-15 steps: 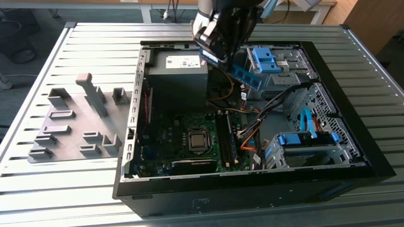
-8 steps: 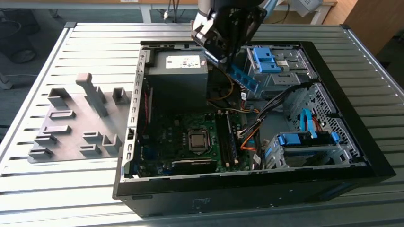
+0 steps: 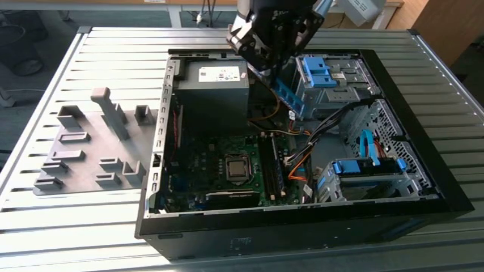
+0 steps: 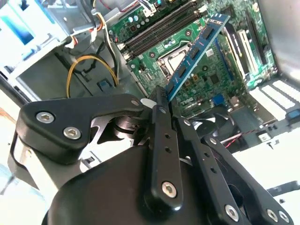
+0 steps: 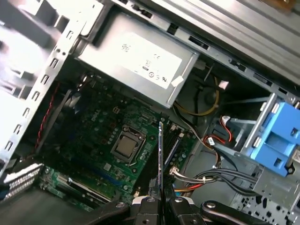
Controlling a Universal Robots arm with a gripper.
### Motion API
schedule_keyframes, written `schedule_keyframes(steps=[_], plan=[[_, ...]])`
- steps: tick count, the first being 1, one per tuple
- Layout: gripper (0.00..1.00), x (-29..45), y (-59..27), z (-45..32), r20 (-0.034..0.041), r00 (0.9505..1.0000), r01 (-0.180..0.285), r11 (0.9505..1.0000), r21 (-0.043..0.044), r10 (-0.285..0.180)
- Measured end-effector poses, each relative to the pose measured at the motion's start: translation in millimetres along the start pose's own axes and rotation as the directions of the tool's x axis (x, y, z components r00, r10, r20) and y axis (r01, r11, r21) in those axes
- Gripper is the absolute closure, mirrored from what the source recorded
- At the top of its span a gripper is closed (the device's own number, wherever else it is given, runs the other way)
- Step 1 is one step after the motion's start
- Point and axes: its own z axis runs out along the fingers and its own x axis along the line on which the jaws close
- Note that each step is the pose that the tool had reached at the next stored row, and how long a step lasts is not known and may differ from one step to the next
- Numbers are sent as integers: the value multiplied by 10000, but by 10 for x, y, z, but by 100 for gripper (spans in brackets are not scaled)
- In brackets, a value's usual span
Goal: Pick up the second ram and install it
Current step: 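Insert the second ram into the second slot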
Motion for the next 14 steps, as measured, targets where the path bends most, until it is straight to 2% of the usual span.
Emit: schedule_keyframes(steps=[5,8,14], plan=[[86,0,0,6,2,9964,-844,9964,27,844],[86,0,0,8,4,9912,-1322,9912,41,1322],[86,-1,2,11,7,9798,-1998,9798,63,1998]])
